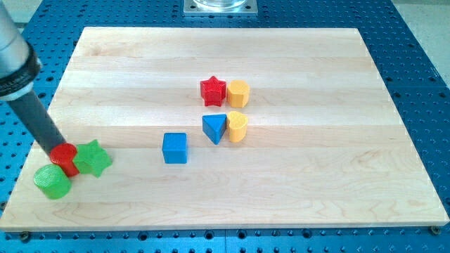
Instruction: Move the red star to the top of the red circle
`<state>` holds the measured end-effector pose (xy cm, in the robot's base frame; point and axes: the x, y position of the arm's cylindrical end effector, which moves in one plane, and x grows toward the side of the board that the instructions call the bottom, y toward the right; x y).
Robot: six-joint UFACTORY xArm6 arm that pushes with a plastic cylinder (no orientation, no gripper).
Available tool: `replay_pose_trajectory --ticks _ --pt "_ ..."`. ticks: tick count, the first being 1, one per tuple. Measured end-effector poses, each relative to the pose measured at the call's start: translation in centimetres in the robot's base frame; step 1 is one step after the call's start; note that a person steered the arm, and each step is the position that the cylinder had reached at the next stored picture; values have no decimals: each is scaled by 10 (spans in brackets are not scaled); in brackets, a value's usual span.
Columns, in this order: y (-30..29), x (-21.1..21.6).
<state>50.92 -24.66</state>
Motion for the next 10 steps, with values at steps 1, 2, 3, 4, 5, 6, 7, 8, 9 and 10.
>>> replay_pose_trajectory --ticks 1,2,3,4,5,6,7,8,9,10 --pt "-21 -20" --pt "11 -60" --pt "57 -112" --pt "141 -179" --pt "255 -201" --pt "326 -174" --pt "296 -141" --pt "228 -100" --pt "173 -77" --pt "236 -120"
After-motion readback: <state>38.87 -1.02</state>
